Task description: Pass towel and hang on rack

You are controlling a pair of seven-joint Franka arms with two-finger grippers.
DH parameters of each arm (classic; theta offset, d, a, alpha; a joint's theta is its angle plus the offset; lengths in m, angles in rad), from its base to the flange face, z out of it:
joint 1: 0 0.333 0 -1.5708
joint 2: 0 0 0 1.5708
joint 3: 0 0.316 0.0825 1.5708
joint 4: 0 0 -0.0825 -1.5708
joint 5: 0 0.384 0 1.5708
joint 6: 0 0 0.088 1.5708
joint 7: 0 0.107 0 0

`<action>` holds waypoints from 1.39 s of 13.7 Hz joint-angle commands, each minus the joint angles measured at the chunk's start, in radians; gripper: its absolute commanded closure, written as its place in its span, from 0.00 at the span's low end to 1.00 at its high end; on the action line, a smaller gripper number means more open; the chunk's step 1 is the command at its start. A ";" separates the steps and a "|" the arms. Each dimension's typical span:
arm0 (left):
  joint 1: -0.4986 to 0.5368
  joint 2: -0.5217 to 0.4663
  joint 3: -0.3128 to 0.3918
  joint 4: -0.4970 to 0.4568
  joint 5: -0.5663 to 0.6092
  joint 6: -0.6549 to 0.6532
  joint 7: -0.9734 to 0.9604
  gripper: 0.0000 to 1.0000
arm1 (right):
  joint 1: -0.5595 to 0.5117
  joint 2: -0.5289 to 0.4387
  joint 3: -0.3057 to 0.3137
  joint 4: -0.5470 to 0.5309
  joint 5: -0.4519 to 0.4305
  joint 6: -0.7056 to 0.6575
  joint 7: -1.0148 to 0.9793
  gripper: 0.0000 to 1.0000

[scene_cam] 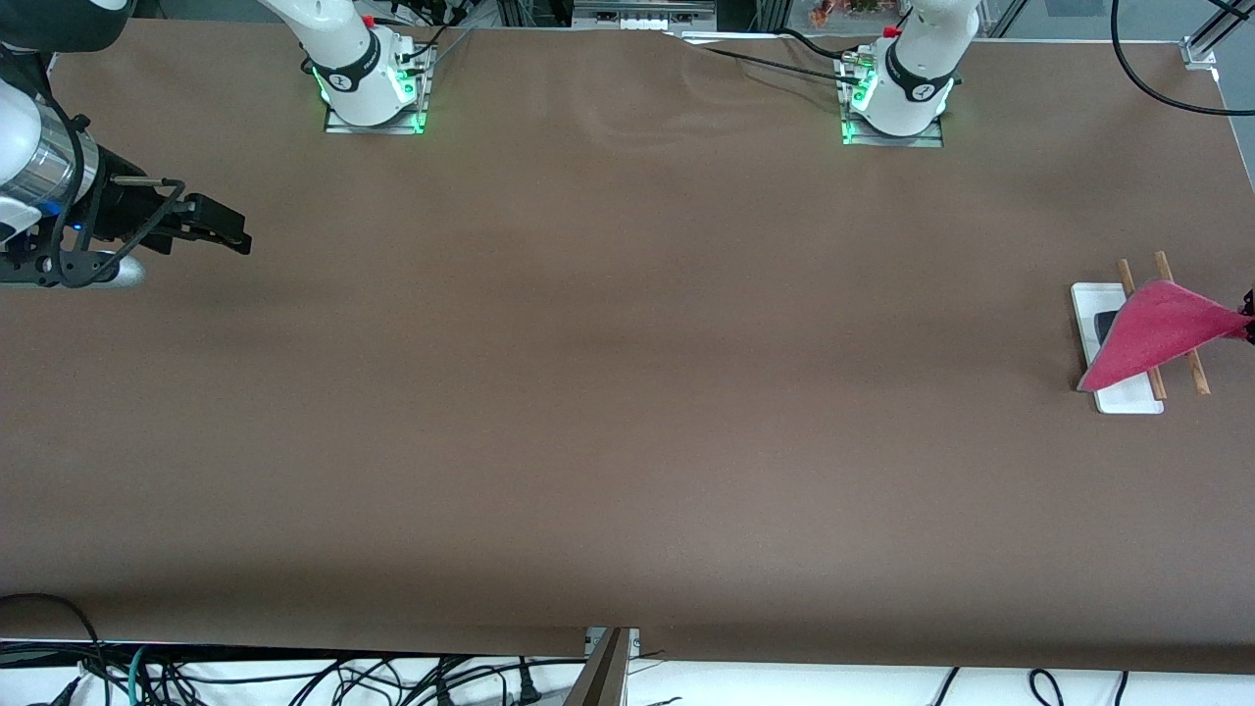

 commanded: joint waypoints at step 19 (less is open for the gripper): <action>-0.085 -0.148 -0.049 0.201 -0.130 -0.283 -0.435 0.00 | 0.035 0.030 0.013 0.037 -0.088 0.016 -0.033 0.00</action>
